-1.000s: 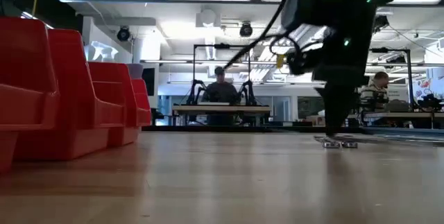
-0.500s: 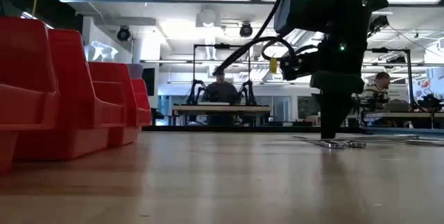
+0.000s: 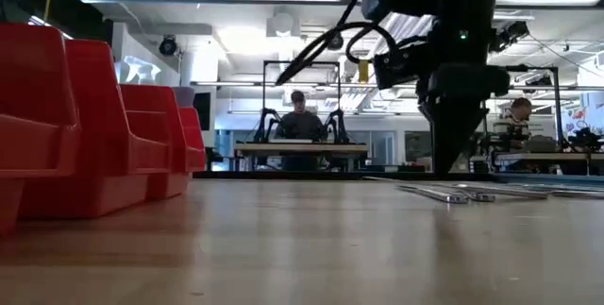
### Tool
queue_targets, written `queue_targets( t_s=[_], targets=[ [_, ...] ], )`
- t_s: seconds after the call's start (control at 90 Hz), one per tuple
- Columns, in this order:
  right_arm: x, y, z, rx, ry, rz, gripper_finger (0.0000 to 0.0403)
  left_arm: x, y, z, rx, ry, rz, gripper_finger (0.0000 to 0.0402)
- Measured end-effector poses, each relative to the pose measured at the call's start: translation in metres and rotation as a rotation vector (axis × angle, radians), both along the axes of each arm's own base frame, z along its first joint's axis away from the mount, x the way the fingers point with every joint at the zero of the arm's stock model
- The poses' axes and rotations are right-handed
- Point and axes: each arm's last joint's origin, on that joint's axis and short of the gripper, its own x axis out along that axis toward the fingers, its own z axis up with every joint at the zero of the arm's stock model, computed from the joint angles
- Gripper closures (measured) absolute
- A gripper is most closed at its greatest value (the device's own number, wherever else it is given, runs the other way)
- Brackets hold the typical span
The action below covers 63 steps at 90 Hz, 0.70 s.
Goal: Sort silverware
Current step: Put the silver knife in the bottom red bin
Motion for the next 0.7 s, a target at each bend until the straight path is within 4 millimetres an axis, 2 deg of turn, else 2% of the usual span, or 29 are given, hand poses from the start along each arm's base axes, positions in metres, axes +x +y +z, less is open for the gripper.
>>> queue_targets(
  t_s=[0.211, 0.311, 0.489, 0.7],
  targets=[
    [-0.01, -0.001, -0.009, 0.019, 0.072, 0.064, 0.024, -0.001, 0.0, 0.0, 0.001, 0.0, -0.002, 0.036],
    [-0.017, -0.001, -0.018, 0.027, 0.103, 0.123, 0.0209, -0.001, -0.001, 0.0, 0.0, 0.0, -0.002, 0.036],
    [-0.026, 0.003, -0.026, 0.014, 0.139, 0.207, 0.0201, -0.001, -0.001, 0.0, 0.0, 0.0, -0.002, 0.036],
    [-0.026, 0.001, -0.019, -0.075, 0.124, 0.145, 0.022, -0.001, -0.001, 0.0, 0.0, 0.0, -0.002, 0.036]
  ],
)
